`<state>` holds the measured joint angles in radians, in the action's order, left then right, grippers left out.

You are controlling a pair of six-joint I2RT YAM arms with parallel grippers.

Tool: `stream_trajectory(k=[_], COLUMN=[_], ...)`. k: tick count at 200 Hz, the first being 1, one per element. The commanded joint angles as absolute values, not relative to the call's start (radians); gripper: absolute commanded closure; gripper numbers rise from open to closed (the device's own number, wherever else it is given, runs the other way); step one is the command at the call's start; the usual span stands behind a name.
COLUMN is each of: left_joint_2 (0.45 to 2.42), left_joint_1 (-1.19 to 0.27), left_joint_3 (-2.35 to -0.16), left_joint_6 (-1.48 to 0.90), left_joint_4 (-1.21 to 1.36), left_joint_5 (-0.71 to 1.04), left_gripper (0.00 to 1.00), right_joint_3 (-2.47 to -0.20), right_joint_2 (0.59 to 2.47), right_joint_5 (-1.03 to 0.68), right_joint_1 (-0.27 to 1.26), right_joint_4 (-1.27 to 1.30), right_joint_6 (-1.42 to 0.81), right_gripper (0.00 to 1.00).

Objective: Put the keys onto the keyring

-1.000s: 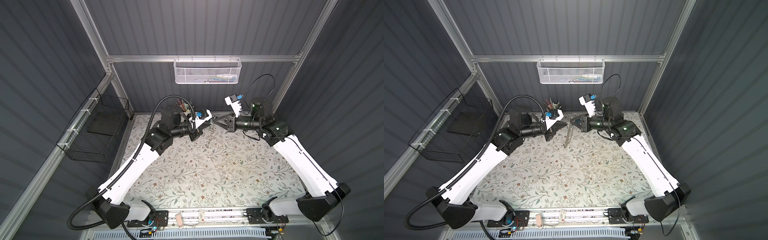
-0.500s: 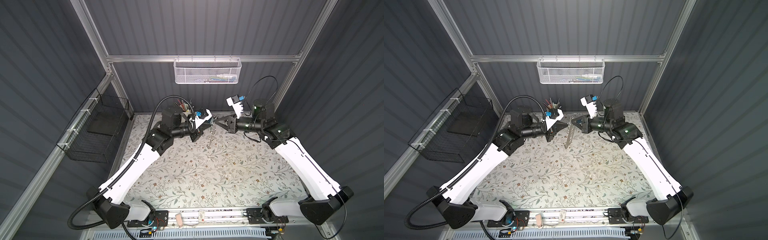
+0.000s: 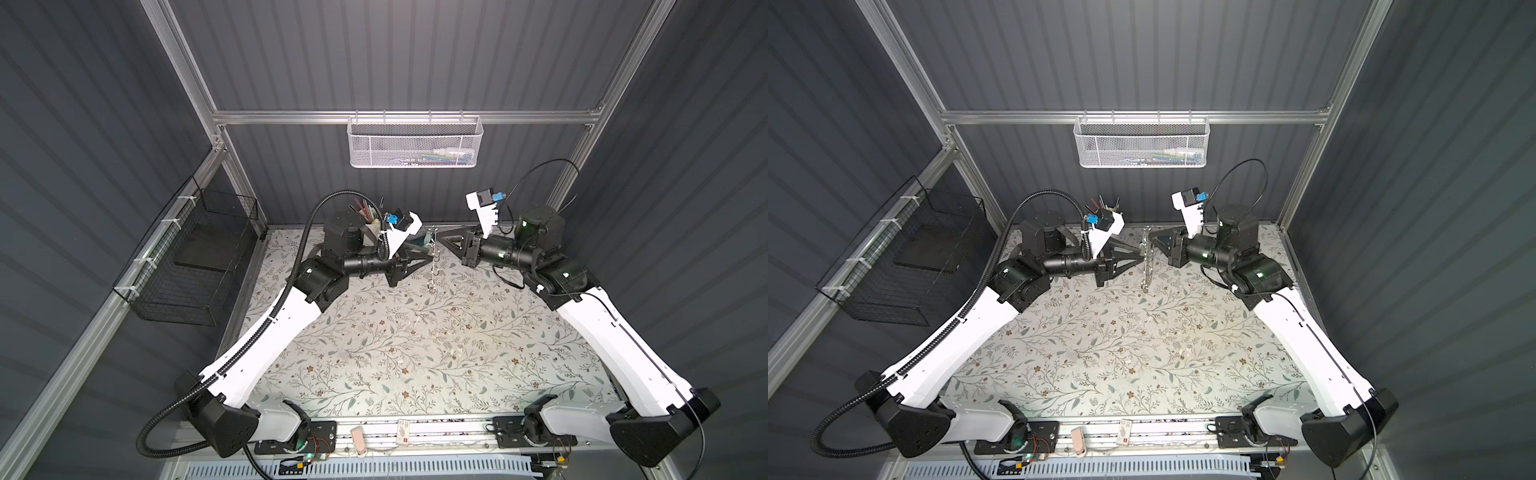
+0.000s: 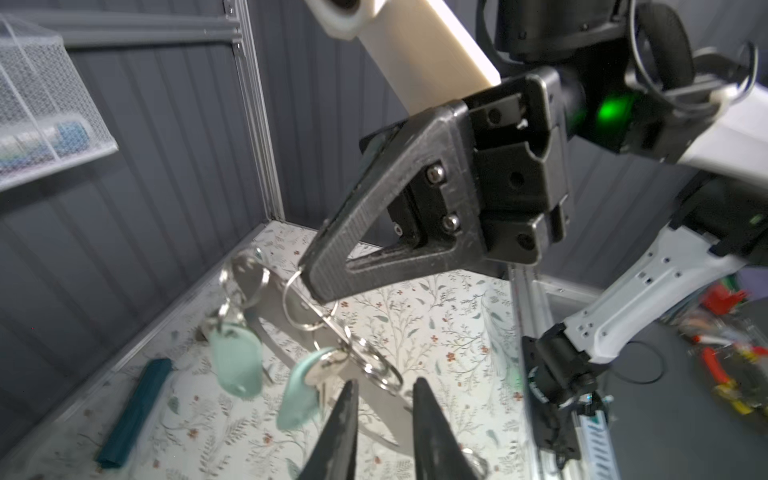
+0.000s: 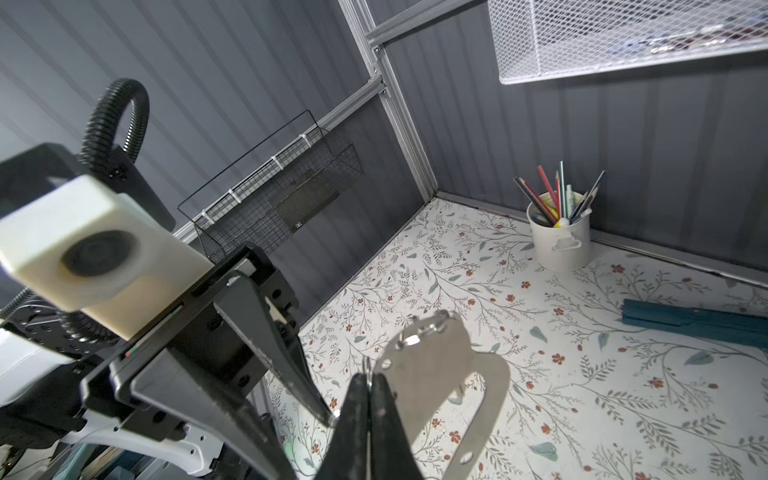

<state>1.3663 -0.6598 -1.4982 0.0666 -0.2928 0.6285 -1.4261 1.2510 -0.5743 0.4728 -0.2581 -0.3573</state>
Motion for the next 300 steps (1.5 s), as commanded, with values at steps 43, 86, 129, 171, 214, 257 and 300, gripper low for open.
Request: stream_trajectory(k=[43, 86, 129, 171, 214, 257, 300], left_joint_2=[1.359, 1.471, 1.477, 1.487, 1.488, 1.5, 1.512], left_joint_1=[-0.569, -0.482, -0.5, -0.561, -0.564, -0.568, -0.579], left_joint_3=[-1.561, -1.535, -1.522, -1.543, -1.533, -1.534, -1.539], left_joint_6=[-0.31, -0.732, -0.717, -0.612, -0.602, -0.624, -0.626], left_joint_4=[-0.17, 0.196, 0.276, 0.156, 0.153, 0.187, 0.195], left_joint_5=[0.661, 0.849, 0.882, 0.89, 0.883, 0.886, 0.892], left_gripper=[0.47, 0.51, 0.54, 0.56, 0.58, 0.62, 0.64], right_joint_3=[-1.366, -1.344, -1.346, -1.355, -1.357, -1.355, -1.358], right_joint_2=[1.191, 1.174, 1.173, 1.182, 1.187, 1.183, 1.185], right_joint_5=[-0.534, -0.55, -0.554, -0.556, -0.563, -0.569, -0.579], right_joint_1=[0.472, 0.472, 0.472, 0.472, 0.472, 0.472, 0.471], right_joint_4=[-0.13, -0.068, -0.038, -0.026, -0.022, -0.028, -0.029], right_joint_6=[-0.334, -0.356, -0.373, -0.385, -0.391, -0.393, -0.396], right_gripper=[0.94, 0.93, 0.93, 0.93, 0.93, 0.93, 0.93])
